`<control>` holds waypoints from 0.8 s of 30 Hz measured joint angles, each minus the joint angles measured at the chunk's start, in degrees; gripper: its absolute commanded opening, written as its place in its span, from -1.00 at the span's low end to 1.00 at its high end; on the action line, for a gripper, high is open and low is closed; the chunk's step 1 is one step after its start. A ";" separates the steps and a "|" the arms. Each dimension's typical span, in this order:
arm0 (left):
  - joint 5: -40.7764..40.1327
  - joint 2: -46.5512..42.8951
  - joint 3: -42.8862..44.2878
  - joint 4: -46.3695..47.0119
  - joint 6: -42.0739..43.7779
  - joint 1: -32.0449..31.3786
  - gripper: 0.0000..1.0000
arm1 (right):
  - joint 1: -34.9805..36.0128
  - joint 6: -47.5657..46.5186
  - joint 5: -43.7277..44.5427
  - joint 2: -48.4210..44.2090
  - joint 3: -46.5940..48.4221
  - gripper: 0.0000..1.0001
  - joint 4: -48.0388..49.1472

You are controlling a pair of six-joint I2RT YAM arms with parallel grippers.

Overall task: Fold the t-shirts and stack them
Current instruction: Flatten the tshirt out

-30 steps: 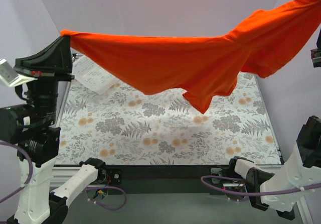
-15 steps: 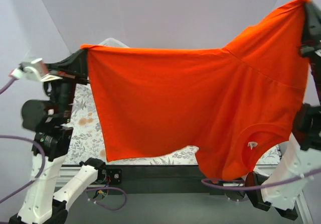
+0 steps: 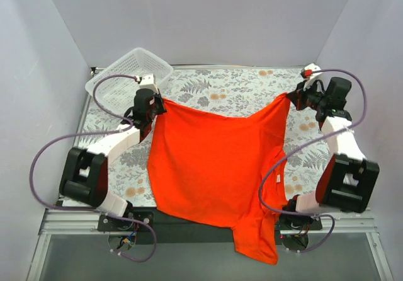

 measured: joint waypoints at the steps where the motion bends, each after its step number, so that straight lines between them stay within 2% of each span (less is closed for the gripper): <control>1: -0.39 2.78 0.04 1.03 0.07 0.00 -1.00 | 0.39 -0.92 -0.87 2.86 -0.96 -0.97 1.55; 6: -3.08 17.05 4.79 3.58 1.70 0.00 -1.00 | 3.10 -3.21 -1.64 18.45 2.56 -0.97 7.74; 10: -5.09 21.16 8.22 5.33 3.98 0.02 -1.00 | 5.22 -2.40 1.49 27.39 9.88 -0.97 9.44; 18: -11.15 23.43 13.77 10.36 9.01 0.02 -1.00 | 8.96 1.77 8.87 34.18 25.03 -0.97 11.69; 24: -13.44 28.65 17.49 11.34 11.47 0.04 -1.00 | 11.34 3.13 10.80 37.64 32.74 -0.97 13.60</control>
